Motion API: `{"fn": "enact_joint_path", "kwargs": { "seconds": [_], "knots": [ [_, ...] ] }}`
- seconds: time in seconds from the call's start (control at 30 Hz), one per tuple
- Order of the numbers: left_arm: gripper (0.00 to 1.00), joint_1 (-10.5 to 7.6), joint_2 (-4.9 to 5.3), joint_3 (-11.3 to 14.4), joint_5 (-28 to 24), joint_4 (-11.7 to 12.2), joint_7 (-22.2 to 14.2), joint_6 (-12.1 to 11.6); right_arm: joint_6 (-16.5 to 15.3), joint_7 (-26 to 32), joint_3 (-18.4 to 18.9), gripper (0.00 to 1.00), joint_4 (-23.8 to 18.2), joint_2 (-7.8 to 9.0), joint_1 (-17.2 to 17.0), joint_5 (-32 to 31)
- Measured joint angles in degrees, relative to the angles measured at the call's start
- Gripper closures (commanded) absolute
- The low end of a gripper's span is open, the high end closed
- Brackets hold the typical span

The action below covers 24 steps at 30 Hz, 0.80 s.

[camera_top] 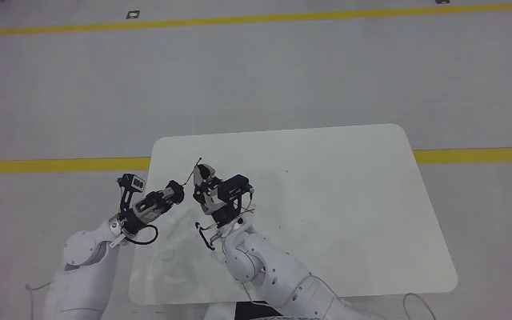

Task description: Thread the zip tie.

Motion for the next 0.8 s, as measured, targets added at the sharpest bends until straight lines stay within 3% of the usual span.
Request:
{"fn": "enact_joint_path", "kwargs": {
  "seconds": [0.8],
  "knots": [
    [1.00, 0.00, 0.00, 0.00, 0.00, 0.00, 0.00, 0.00, -0.25, 0.38, -0.43, 1.00, 0.10, 0.08, -0.04, 0.81]
  ]
}}
